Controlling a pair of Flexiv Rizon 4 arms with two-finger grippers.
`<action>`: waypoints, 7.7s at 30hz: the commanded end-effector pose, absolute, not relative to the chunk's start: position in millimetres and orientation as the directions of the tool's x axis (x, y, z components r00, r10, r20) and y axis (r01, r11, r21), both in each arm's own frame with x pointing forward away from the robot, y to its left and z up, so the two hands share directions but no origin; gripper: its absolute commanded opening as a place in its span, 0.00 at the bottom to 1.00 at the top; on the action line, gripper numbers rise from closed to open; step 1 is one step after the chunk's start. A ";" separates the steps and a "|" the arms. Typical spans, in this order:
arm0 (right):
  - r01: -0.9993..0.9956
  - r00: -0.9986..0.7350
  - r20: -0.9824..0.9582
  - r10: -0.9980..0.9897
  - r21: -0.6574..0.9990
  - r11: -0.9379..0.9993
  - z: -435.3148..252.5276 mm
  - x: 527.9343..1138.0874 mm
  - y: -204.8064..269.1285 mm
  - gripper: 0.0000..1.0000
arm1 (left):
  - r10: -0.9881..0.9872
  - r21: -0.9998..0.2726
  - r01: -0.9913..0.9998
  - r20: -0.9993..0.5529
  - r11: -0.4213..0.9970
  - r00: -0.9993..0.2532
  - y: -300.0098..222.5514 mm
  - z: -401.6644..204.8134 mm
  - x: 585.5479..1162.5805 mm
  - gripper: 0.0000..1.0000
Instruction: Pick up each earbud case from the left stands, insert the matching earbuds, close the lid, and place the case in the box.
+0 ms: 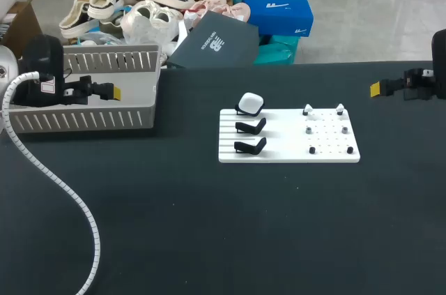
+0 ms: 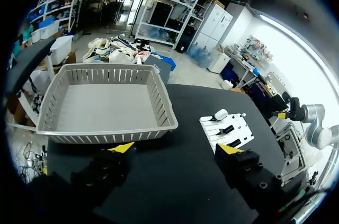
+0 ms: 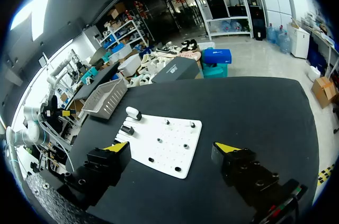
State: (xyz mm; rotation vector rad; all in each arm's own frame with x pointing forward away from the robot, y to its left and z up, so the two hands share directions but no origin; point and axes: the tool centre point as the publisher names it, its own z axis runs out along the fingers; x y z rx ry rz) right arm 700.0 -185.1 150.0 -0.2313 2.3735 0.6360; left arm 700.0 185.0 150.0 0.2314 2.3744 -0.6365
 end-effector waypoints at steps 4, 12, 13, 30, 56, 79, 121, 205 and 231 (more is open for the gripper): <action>-0.321 -0.766 -0.643 0.000 0.383 0.866 150.0 700.0 -185.1 1.00 | 0.000 -0.383 0.321 -0.642 0.866 -0.767 185.0 150.0 700.0 1.00; -0.321 -0.766 -0.643 0.000 0.383 0.866 150.0 700.0 -185.1 1.00 | 0.000 -0.383 0.321 -0.642 0.866 -0.767 185.0 150.0 700.0 1.00; -0.321 -0.766 -0.643 0.000 0.383 0.866 150.0 700.0 -185.1 1.00 | 0.000 -0.383 0.321 -0.642 0.866 -0.767 185.0 150.0 700.0 1.00; -0.321 -0.766 -0.643 0.000 0.383 0.866 150.0 700.0 -185.1 1.00 | 0.069 -0.349 0.402 -0.677 0.846 -0.733 179.1 153.2 705.3 1.00; -0.321 -0.766 -0.643 0.000 0.383 0.866 150.0 700.0 -185.1 1.00 | 0.528 -0.057 0.919 -0.804 0.390 -0.274 122.0 161.1 713.2 1.00; -0.321 -0.766 -0.643 0.000 0.383 0.866 150.0 700.0 -185.1 1.00 | 0.547 0.136 0.979 -0.837 0.150 0.032 73.6 135.0 778.0 1.00; -0.321 -0.766 -0.643 0.000 0.383 0.866 150.0 700.0 -185.1 1.00 | 0.569 -0.026 0.994 -0.818 0.110 -0.084 -34.7 39.6 835.1 0.63; -0.321 -0.766 -0.643 0.000 0.383 0.866 150.0 700.0 -185.1 1.00 | 0.541 -0.042 0.995 -0.837 0.090 -0.084 -84.7 17.9 812.5 0.37; -0.321 -0.766 -0.643 0.000 0.383 0.866 150.0 700.0 -185.1 1.00 | 0.441 -0.007 0.996 -0.896 0.088 -0.045 -62.3 61.7 794.9 0.00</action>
